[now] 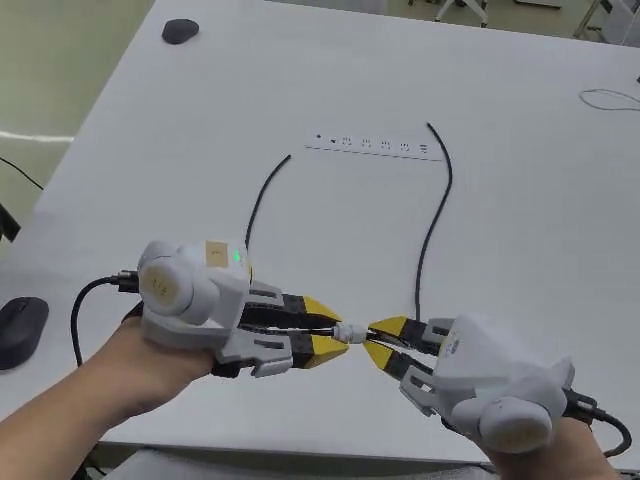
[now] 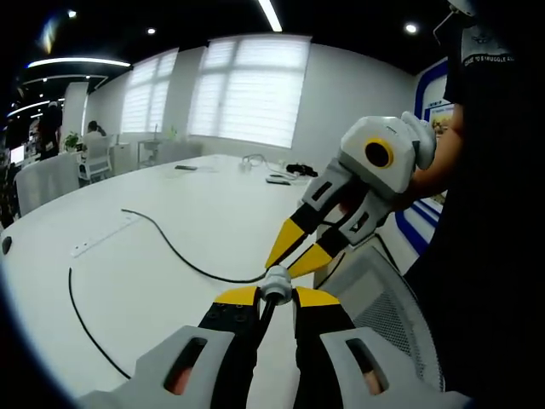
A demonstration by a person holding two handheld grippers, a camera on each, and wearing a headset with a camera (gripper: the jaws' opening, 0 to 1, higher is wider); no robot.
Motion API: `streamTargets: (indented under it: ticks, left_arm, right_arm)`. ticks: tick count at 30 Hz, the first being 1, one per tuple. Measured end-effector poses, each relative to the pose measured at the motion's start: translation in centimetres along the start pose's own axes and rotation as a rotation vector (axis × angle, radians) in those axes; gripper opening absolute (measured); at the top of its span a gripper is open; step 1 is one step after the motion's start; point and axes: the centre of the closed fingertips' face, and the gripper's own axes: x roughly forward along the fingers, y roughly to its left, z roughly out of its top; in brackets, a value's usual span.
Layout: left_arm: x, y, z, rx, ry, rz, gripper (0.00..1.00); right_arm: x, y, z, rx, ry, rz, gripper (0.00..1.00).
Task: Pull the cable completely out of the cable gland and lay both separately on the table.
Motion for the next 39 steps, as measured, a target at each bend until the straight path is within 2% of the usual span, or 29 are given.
streamTargets:
  ticks: [4,6,8,12,14,16,26,30,33,35,38,39]
  left_arm:
    - [0.0,0.2,0.2,-0.003,-0.007,0.008,0.15]
    - [-0.1,0.3,0.5,-0.006,-0.018,0.014,0.15]
    - [-0.2,0.4,0.6,-0.006,-0.015,0.013,0.15]
    - [-0.1,0.5,0.5,-0.001,-0.008,0.015,0.15]
    - [-0.1,0.7,0.5,-0.004,-0.008,0.023,0.15]
    - [-0.2,0.9,0.6,-0.014,-0.014,0.029,0.15]
    - [0.1,0.8,0.9,-0.022,-0.027,0.036,0.15]
    - [0.1,0.7,0.7,-0.025,-0.021,0.038,0.15]
    - [0.2,0.6,0.7,-0.024,-0.023,0.039,0.15]
    - [0.3,0.5,0.7,-0.027,-0.023,0.04,0.15]
    - [0.5,0.3,0.6,-0.028,-0.019,0.037,0.15]
    - [0.6,0.2,0.5,-0.027,-0.016,0.036,0.15]
  right_arm:
    - [0.0,-0.4,0.1,0.027,-0.003,-0.005,0.0]
    - [-0.1,-0.7,0.3,0.0,-0.015,-0.025,0.0]
    - [0.0,-0.6,0.2,-0.004,-0.012,-0.023,0.0]
    - [0.1,-0.9,0.0,0.049,-0.016,-0.02,0.0]
    - [0.0,-1.3,-0.7,0.063,0.0,-0.029,0.0]
    - [-0.2,-1.8,-1.3,0.126,-0.008,-0.038,0.0]
    - [-0.6,-3.2,-3.9,0.22,0.01,-0.08,0.0]
    - [-0.7,-3.5,-5.3,0.295,0.026,-0.096,0.0]
    - [-0.9,-3.9,-6.8,0.405,0.035,-0.117,0.0]
    - [-1.0,-4.2,-7.7,0.43,0.06,-0.136,0.0]
    - [-1.1,-4.3,-9.7,0.558,0.098,-0.157,0.0]
    - [-1.1,-4.3,-10.7,0.628,0.116,-0.165,0.0]
